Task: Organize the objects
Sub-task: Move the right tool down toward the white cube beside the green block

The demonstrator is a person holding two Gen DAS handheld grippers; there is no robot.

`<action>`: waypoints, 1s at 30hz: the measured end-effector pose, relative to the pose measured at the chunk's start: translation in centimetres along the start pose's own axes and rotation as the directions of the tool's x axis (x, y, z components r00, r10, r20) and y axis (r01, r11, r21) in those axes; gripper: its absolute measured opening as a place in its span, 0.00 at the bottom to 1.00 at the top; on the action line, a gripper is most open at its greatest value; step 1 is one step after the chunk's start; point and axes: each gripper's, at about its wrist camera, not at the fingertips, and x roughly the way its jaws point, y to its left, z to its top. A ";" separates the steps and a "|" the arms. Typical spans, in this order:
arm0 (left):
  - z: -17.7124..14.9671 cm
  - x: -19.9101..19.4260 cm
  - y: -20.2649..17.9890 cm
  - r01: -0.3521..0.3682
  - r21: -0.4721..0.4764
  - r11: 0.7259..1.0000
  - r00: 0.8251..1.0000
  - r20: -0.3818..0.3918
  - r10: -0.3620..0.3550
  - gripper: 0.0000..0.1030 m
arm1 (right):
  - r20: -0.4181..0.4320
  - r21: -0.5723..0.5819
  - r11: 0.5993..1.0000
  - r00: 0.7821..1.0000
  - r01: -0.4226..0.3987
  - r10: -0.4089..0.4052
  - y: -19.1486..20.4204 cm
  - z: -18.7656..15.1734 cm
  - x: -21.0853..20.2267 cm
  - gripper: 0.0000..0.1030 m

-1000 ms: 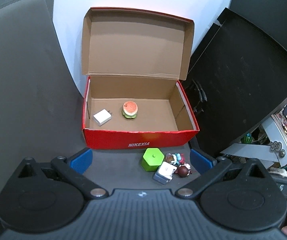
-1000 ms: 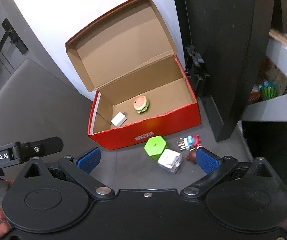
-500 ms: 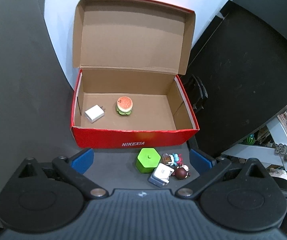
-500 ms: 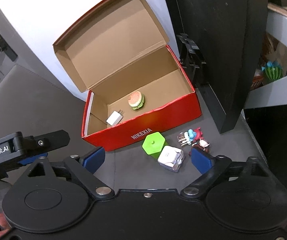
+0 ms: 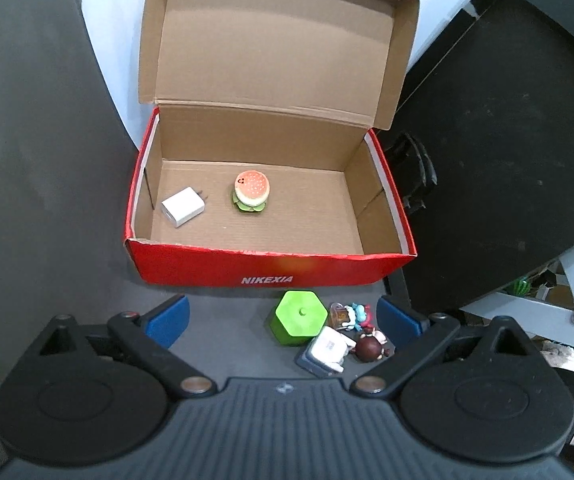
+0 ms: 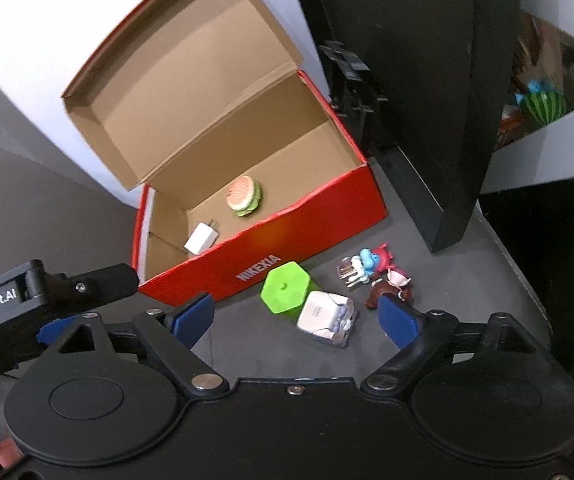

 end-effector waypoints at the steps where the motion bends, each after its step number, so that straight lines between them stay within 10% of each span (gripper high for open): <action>1: 0.2 0.3 0.1 -0.001 -0.001 1.000 1.000 -0.004 0.001 0.97 | -0.003 0.003 1.000 1.000 0.007 -0.007 -0.1 0.0 0.4 0.84; 30: 1.3 11.3 1.4 -0.042 -0.123 0.992 0.981 -0.195 0.018 0.93 | -0.156 0.119 0.989 0.985 0.089 -0.070 -2.1 -1.5 10.2 0.59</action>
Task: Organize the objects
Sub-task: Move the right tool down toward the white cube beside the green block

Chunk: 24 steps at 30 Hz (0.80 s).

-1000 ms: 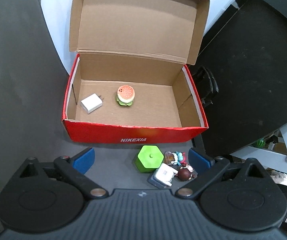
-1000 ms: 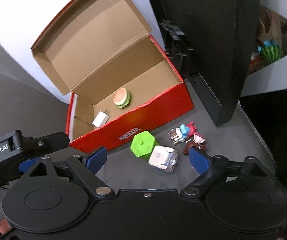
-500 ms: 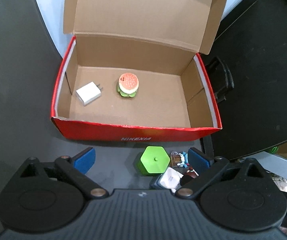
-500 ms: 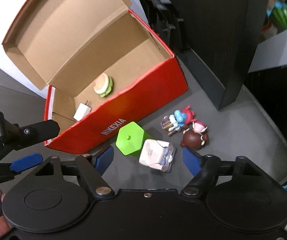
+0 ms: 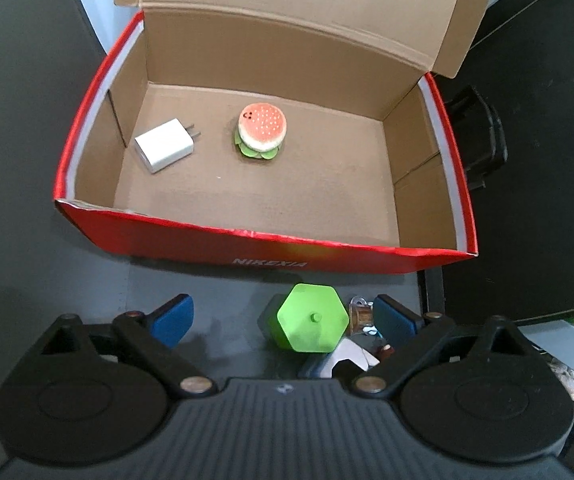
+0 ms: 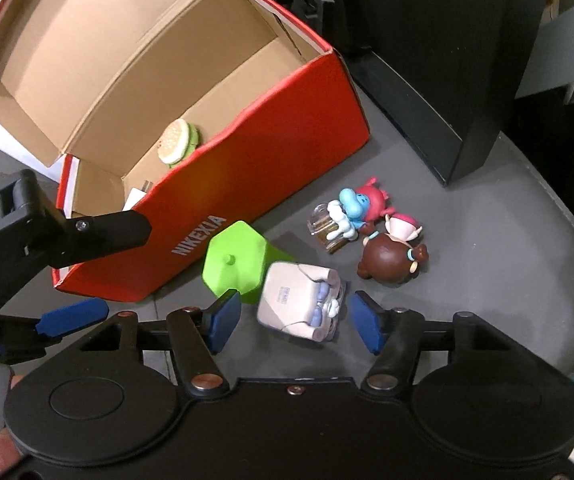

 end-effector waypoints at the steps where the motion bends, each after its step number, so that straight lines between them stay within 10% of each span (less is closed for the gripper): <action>1: 0.0 0.4 -0.1 -0.003 -0.002 1.000 1.000 -0.004 0.003 0.93 | 0.000 0.000 1.000 1.000 0.003 -0.003 -0.1 0.1 0.2 0.58; 24: 0.3 6.4 -2.0 -0.086 0.024 0.996 0.994 -0.069 0.088 0.88 | -0.075 0.037 0.999 0.997 -0.028 0.030 -1.5 0.6 2.6 0.51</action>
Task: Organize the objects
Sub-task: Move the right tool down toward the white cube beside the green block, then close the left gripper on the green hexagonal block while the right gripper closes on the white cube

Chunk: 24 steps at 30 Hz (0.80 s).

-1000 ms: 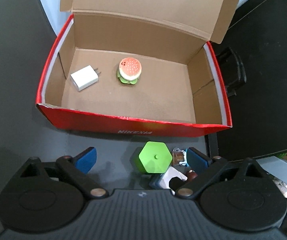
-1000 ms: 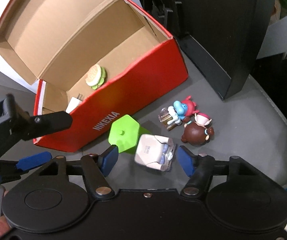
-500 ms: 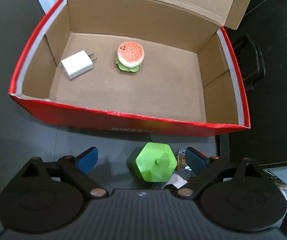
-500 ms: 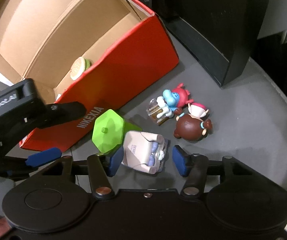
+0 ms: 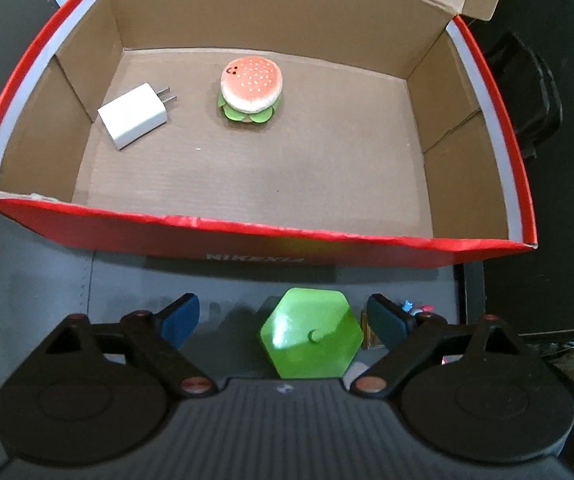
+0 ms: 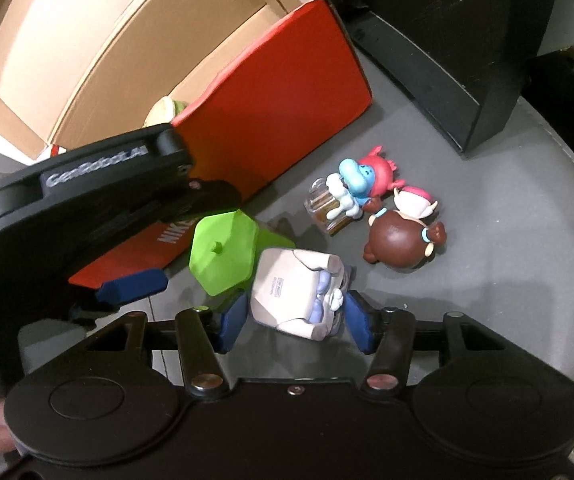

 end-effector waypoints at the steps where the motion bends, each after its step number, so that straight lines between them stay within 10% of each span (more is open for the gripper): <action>1: 0.0 0.2 -0.1 -0.006 0.002 1.000 1.000 -0.002 0.006 0.88 | -0.002 0.000 1.000 1.000 0.000 0.000 0.0 0.0 0.0 0.50; 24: -0.8 0.7 1.9 -0.075 -0.014 0.997 0.997 -0.024 0.074 0.88 | 0.034 0.005 1.000 0.999 0.026 -0.026 -0.2 -0.6 -0.6 0.50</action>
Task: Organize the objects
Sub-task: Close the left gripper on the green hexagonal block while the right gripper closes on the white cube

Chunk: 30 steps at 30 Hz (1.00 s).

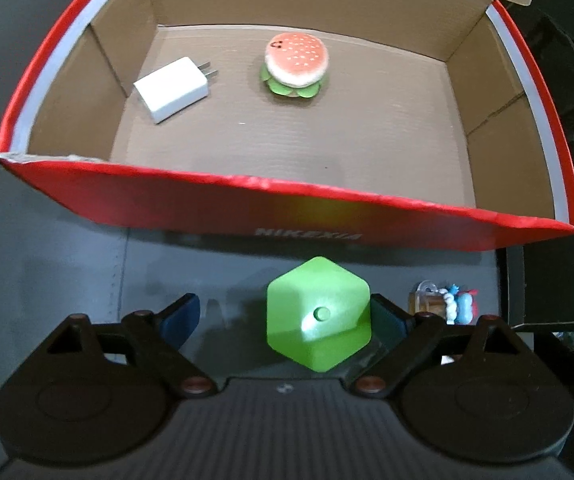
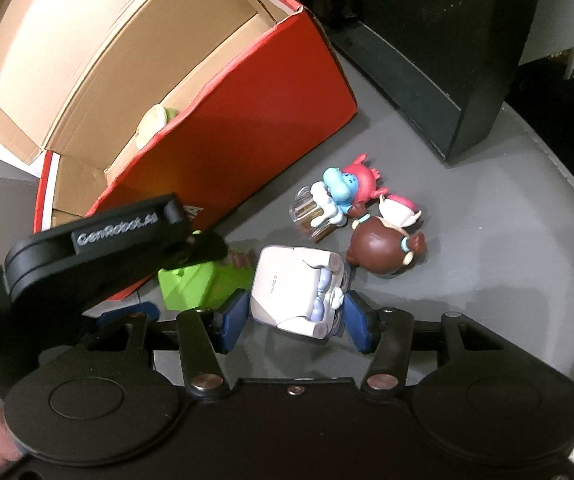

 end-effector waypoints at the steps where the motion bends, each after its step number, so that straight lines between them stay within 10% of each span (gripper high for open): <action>1: -0.1 -0.1 0.2 0.000 -0.004 1.000 1.000 -0.002 0.000 0.88 | 0.003 -0.002 1.000 1.000 0.003 -0.003 0.0 0.0 -0.1 0.50; 26: 0.1 1.2 1.4 0.018 -0.078 0.997 0.999 -0.028 -0.020 0.87 | 0.065 -0.113 0.991 0.996 0.072 -0.065 1.7 0.4 0.7 0.50; 30: -0.1 1.7 1.5 0.003 -0.086 0.996 0.999 -0.031 -0.006 0.72 | 0.066 -0.122 0.989 0.995 0.078 -0.070 1.8 0.4 0.8 0.50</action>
